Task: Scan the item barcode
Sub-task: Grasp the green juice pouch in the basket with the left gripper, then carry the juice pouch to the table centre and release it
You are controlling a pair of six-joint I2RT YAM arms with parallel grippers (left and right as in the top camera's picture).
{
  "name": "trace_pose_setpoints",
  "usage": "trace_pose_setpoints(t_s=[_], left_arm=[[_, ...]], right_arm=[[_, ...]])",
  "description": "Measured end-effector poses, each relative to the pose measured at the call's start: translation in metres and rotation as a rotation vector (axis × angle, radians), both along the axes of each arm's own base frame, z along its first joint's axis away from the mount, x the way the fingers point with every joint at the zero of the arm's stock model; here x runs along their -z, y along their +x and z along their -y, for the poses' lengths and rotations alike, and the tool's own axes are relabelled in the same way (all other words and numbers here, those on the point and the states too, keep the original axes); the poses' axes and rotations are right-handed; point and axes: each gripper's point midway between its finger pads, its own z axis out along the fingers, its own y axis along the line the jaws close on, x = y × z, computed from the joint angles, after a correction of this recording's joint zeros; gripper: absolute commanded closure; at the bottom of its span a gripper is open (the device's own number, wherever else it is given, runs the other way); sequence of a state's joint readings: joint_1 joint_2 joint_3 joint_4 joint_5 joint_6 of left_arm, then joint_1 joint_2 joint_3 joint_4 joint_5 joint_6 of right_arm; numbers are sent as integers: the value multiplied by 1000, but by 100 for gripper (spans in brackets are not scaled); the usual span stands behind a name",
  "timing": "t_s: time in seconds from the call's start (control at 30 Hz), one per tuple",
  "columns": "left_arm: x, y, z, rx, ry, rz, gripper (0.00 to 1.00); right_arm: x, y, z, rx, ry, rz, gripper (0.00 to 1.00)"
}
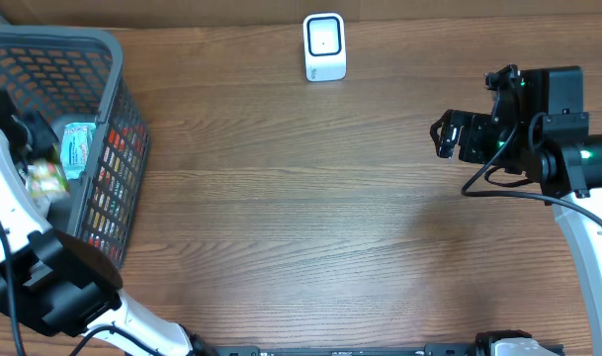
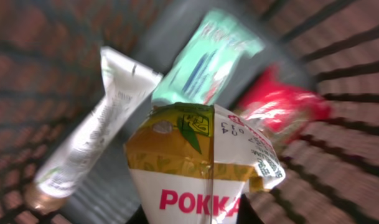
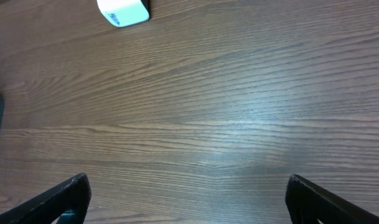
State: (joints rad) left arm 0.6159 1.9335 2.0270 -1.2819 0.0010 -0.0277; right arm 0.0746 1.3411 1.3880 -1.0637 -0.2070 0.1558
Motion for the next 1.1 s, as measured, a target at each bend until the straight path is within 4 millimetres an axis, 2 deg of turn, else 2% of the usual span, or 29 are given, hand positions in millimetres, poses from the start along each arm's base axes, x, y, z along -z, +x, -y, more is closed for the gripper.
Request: trace_pose_setpoints(t_s=[0.07, 0.13, 0.23, 0.33, 0.4, 0.47, 0.6, 0.67, 0.87, 0.97, 1.1], left_arm=[[-44, 10, 12, 35, 25, 74, 96], [-77, 16, 30, 77, 35, 137, 96], [-121, 27, 68, 174, 29, 245, 96], [-148, 38, 122, 307, -7, 322, 96], [-153, 41, 164, 407, -49, 335, 96], [-151, 43, 205, 502, -90, 320, 96], [-130, 43, 276, 640, -155, 240, 96], [-105, 40, 304, 664, -173, 155, 96], [-13, 35, 357, 620, -165, -62, 96], [36, 34, 383, 591, -171, -107, 96], [87, 30, 414, 570, -190, -109, 96]], right_arm=[[0, 0, 0, 1, 0, 0, 0], [0, 0, 0, 1, 0, 1, 0], [0, 0, 0, 0, 0, 0, 0], [0, 0, 0, 1, 0, 1, 0], [-1, 1, 0, 0, 0, 5, 0], [-1, 2, 0, 0, 0, 9, 0], [-1, 2, 0, 0, 1, 9, 0], [-1, 2, 0, 0, 0, 10, 0], [-2, 3, 0, 0, 1, 15, 0], [-2, 3, 0, 0, 1, 15, 0], [-2, 3, 0, 0, 1, 16, 0]])
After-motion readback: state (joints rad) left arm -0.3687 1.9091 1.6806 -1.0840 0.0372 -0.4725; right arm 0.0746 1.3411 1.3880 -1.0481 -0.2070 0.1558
